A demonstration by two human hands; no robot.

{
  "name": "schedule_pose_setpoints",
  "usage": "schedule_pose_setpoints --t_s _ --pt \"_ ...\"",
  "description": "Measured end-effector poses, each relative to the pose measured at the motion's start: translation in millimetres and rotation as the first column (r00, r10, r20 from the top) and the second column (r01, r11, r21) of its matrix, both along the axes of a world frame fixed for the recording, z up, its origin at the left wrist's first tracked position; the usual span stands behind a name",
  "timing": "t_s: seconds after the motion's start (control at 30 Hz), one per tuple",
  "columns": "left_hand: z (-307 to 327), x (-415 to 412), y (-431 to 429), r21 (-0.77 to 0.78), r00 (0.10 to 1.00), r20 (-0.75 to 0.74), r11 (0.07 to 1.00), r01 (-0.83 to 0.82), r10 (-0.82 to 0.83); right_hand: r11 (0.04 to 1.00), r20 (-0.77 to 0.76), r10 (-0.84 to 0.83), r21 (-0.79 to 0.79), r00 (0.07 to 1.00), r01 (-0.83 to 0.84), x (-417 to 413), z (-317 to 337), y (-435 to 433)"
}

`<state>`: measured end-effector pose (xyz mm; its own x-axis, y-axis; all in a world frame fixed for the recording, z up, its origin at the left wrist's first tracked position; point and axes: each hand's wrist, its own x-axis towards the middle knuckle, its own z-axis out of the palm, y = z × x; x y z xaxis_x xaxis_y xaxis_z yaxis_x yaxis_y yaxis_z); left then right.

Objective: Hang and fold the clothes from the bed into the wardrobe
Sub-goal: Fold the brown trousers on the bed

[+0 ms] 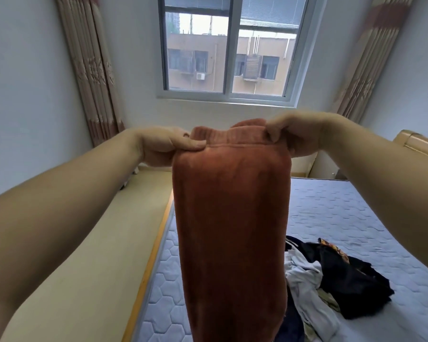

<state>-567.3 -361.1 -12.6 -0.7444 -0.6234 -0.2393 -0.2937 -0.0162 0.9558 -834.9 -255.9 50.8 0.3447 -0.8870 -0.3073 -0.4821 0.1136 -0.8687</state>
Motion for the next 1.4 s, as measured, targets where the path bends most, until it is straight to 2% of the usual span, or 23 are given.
schedule_pose_setpoints --t_s 0.07,0.13,0.2,0.27,0.3,0.33,0.4,0.47,0.53,0.6,0.67,0.73,0.87,0.93,1.0,1.13,1.2,1.3,1.4 --pt "-15 -12 -18 0.009 0.989 0.137 0.998 -0.06 0.058 0.998 -0.253 -0.056 0.016 0.966 0.062 -7 -15 -29" --pt "-32 -26 -38 -0.07 0.957 0.256 0.99 -0.126 0.14 0.987 -0.486 -0.157 -0.052 0.86 0.15 -4 -35 -55" --pt "-48 -42 -59 -0.339 0.888 0.366 0.929 -0.151 0.278 0.979 -0.65 -0.199 -0.156 0.733 0.128 -3 -57 -84" --pt "-61 -54 -77 -0.565 0.832 0.345 0.804 -0.185 0.435 0.943 -0.79 -0.282 -0.332 0.545 0.007 -2 -74 -105" --pt "-63 -57 -85 -0.633 0.809 0.289 0.736 -0.24 0.512 0.897 -0.792 -0.373 -0.441 0.484 -0.031 -1 -78 -113" --pt "-63 -57 -92 -0.691 0.781 0.222 0.659 -0.297 0.584 0.844 -0.748 -0.46 -0.536 0.479 -0.026 1 -80 -120" --pt "-51 -56 -103 -0.725 0.729 0.093 0.548 -0.417 0.678 0.743 -0.594 -0.576 -0.667 0.562 0.057 3 -74 -131" --pt "-26 -54 -107 -0.648 0.728 -0.058 0.529 -0.548 0.683 0.632 -0.412 -0.641 -0.762 0.647 0.141 8 -57 -136" --pt "2 -52 -105 -0.585 0.711 -0.21 0.496 -0.641 0.671 0.519 -0.261 -0.658 -0.837 0.707 0.174 13 -35 -132" --pt "25 -48 -99 -0.596 0.677 -0.322 0.414 -0.688 0.662 0.419 -0.156 -0.642 -0.891 0.751 0.174 17 -20 -123" --pt "37 -44 -92 -0.641 0.662 -0.371 0.336 -0.69 0.652 0.346 -0.095 -0.619 -0.924 0.779 0.162 21 -15 -113" --pt "33 -36 -87 -0.651 0.684 -0.389 0.341 -0.679 0.617 0.322 -0.069 -0.595 -0.933 0.801 0.158 27 -23 -102" --pt "-34 -15 -79 -0.625 0.726 -0.326 0.438 -0.646 0.606 0.387 -0.071 -0.565 -0.903 0.822 0.188 30 -84 -89" --pt "-87 -6 -59 -0.614 0.735 -0.274 0.476 -0.63 0.62 0.459 -0.117 -0.559 -0.868 0.821 0.189 31 -134 -82" --pt "-151 4 -33 -0.629 0.787 -0.153 0.555 -0.544 0.598 0.579 -0.203 -0.521 -0.798 0.829 0.169 34 -193 -68" --pt "-291 27 14 -0.563 0.831 0.2 0.755 -0.336 0.519 0.846 -0.482 -0.347 -0.532 0.805 0.047 48 -324 -33" --pt "-349 37 38 -0.521 0.824 0.336 0.819 -0.241 0.456 0.926 -0.588 -0.253 -0.377 0.768 0.017 57 -383 -13" --pt "-425 50 83 -0.435 0.808 0.492 0.896 -0.093 0.323 0.987 -0.693 -0.081 -0.155 0.716 -0.038 80 -468 23" --pt "-486 68 122 -0.377 0.78 0.583 0.926 0.014 0.225 0.996 -0.743 0.049 -0.014 0.668 -0.088 101 -529 63"
